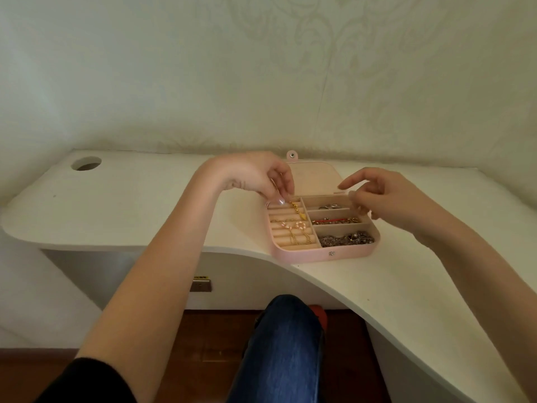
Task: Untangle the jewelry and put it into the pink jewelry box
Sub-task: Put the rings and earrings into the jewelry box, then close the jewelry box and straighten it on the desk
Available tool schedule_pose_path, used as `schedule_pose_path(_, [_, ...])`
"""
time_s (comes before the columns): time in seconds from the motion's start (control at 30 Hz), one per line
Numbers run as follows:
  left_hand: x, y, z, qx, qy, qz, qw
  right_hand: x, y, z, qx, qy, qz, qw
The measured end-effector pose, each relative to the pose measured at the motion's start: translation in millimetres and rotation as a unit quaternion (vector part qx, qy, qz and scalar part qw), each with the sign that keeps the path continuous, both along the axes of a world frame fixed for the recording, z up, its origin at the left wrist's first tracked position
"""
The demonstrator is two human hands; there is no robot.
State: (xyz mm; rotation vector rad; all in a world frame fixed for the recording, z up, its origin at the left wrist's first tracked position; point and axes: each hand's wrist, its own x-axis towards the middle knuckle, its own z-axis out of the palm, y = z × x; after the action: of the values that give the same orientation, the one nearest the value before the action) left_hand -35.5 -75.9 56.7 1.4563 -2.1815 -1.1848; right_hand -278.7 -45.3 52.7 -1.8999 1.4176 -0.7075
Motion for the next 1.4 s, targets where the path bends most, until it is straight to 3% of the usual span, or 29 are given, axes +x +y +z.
schedule_pose_path(0.07, [7,1,-10,-0.072,0.092,0.116,0.986,-6,-20,-8,-0.012,-0.022,-0.062,0.998])
schedule_pose_path(0.13, [14,-1,-27,-0.178,0.154,0.28,0.931,-11,-42,-19,-0.013,-0.016,-0.102,0.995])
schedule_pose_path(0.2, [21,-3,-44,-0.235,0.13,0.409,0.872,-11,-57,-30,0.024,-0.008,-0.101,0.995])
schedule_pose_path(0.23, [23,-5,-51,-0.228,0.082,0.432,0.869,-10,-63,-35,0.048,-0.014,-0.095,0.994])
schedule_pose_path(0.3, [20,-3,-58,-0.174,-0.011,0.41,0.895,-5,-70,-41,0.087,-0.069,-0.087,0.99])
schedule_pose_path(0.37, [10,0,-59,-0.157,-0.013,0.387,0.909,-1,-71,-42,0.124,-0.149,-0.09,0.977])
schedule_pose_path(0.53, [-4,-2,-58,-0.137,0.081,0.415,0.896,-4,-75,-48,0.163,-0.256,-0.09,0.949])
schedule_pose_path(0.63, [-8,-2,-57,-0.125,0.228,0.448,0.856,-7,-77,-48,0.165,-0.352,-0.07,0.919])
schedule_pose_path(0.7, [-13,-1,-55,-0.167,0.292,0.438,0.834,-8,-76,-46,0.122,-0.383,-0.053,0.914])
schedule_pose_path(0.87, [-25,2,-50,-0.257,0.342,0.393,0.814,-13,-74,-40,-0.053,-0.307,-0.046,0.949])
schedule_pose_path(0.97, [-26,5,-56,-0.274,0.348,0.379,0.813,-14,-72,-40,-0.108,-0.265,-0.052,0.957])
schedule_pose_path(1.17, [-16,18,-64,-0.265,0.329,0.349,0.836,-19,-63,-43,-0.112,-0.222,-0.039,0.968])
schedule_pose_path(1.33, [-5,32,-67,-0.36,0.191,0.337,0.848,-33,-56,-35,-0.108,-0.16,-0.049,0.98])
schedule_pose_path(1.4, [-5,36,-58,-0.312,0.215,0.302,0.875,-32,-53,-32,-0.128,-0.155,-0.065,0.977])
